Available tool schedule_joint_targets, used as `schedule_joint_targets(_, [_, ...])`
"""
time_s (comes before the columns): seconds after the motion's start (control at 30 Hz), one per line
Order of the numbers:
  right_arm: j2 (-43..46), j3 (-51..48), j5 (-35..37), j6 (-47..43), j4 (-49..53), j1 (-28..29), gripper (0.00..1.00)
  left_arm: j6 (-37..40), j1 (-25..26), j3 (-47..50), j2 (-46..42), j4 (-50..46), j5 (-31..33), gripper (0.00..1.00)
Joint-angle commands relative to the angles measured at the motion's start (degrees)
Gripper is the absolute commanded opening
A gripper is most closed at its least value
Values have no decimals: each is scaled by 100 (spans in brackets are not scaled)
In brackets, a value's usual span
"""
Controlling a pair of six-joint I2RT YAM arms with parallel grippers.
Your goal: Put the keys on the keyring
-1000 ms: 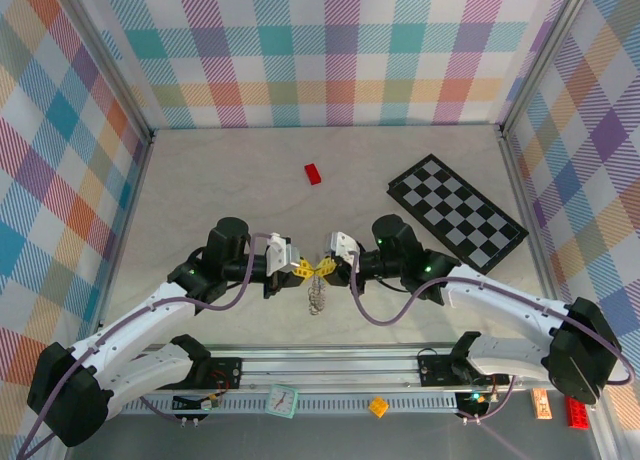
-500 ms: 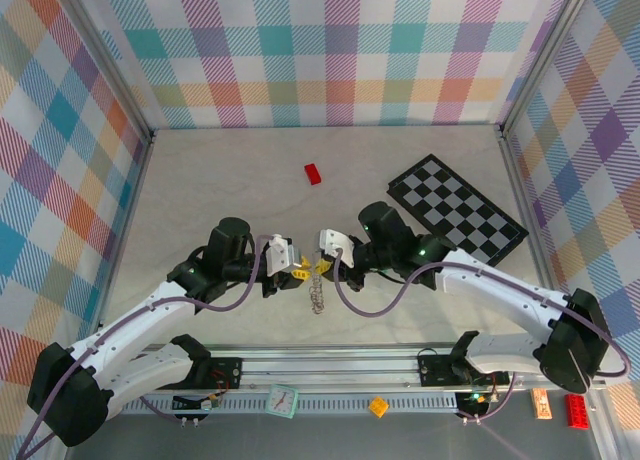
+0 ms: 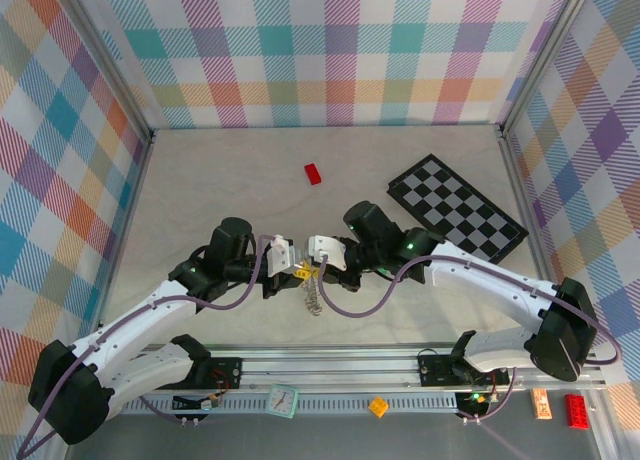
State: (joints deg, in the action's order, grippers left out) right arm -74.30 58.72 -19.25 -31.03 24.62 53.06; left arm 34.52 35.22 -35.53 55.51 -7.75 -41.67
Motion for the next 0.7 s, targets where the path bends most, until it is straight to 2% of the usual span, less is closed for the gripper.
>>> schedule_joint_targets(0.0, [325, -194, -298, 217, -501, -20, 12, 55, 37, -139, -12, 72, -158, 0])
schedule_joint_targets(0.03, [419, -345, -329, 372, -681, -104, 22, 59, 35, -130, -17, 76, -188, 0])
schedule_joint_targets(0.07, [532, -497, -418, 526, -855, -216, 26, 55, 33, -121, -35, 95, -205, 0])
schedule_joint_targets(0.17, [729, -863, -690, 954, -1208, -507, 33, -17, 37, -47, -82, 259, -285, 0])
schedule_joint_targets(0.27, [862, -1125, -840, 1148, -1471, -560, 35, -163, 37, 37, -99, 460, -399, 0])
schedule_joint_targets(0.5, [780, -1319, -1031, 1317, -1732, -560, 32, -384, 37, 125, -98, 769, -513, 0])
schedule_joint_targets(0.67, [723, -1335, -1085, 1310, -1700, -560, 18, -397, 37, 151, -117, 790, -519, 0])
